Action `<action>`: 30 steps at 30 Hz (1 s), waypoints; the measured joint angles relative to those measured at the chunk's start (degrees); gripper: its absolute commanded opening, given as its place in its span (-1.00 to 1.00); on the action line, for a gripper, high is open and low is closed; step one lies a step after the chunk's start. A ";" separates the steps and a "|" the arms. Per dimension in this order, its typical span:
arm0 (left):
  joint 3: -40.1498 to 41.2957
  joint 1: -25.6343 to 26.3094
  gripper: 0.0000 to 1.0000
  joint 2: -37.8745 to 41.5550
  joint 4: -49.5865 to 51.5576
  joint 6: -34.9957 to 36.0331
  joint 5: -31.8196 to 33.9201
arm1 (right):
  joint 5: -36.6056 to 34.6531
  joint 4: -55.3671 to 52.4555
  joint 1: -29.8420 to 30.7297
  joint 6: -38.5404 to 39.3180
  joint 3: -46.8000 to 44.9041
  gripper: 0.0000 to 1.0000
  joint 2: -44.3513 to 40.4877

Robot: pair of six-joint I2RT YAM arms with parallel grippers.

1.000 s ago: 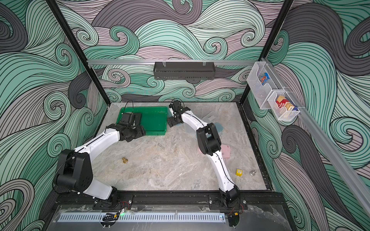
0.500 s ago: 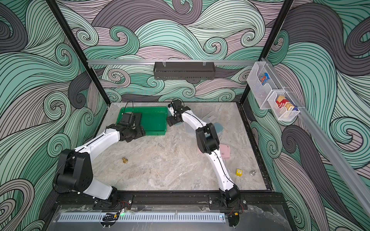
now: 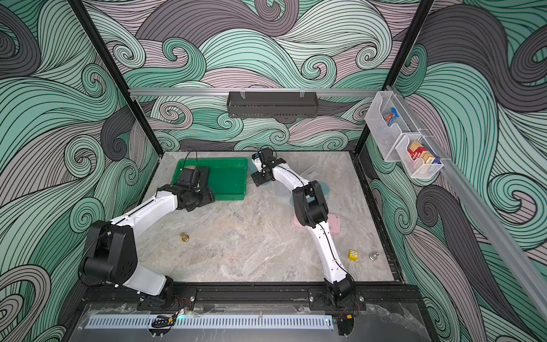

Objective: Put the pencil case into the storage box
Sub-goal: Move the pencil case to the center of the board.

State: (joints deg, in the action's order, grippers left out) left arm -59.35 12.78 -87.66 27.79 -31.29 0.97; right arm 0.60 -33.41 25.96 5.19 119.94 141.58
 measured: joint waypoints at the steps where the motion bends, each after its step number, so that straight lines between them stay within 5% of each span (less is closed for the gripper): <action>1: 0.02 0.00 0.61 0.00 0.00 0.00 0.00 | -0.02 0.26 0.00 -0.02 -1.40 0.40 -0.87; 11: 1.16 0.00 0.61 0.00 -0.59 0.00 0.04 | -1.53 1.57 1.22 -3.08 -21.84 0.38 -14.10; 13: 1.68 0.00 0.61 0.02 -0.68 0.00 0.04 | -1.86 1.53 1.81 -4.28 -25.92 0.59 -16.92; 14: 1.97 0.00 0.61 0.02 -0.74 0.00 0.02 | -2.10 1.51 2.21 -4.79 -27.91 0.89 -18.34; 17: 2.54 0.00 0.61 0.02 -0.74 0.00 -0.02 | -3.10 0.90 3.19 -6.75 -31.56 0.98 -21.07; 30: 2.58 0.00 0.61 0.57 -0.81 0.00 -0.04 | -7.87 -1.81 3.65 -8.92 -26.64 0.98 -21.11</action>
State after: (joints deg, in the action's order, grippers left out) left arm -56.77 12.78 -87.09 26.98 -31.29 0.93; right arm -7.27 -35.22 29.61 -3.73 93.30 120.46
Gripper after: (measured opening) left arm 0.807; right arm 0.992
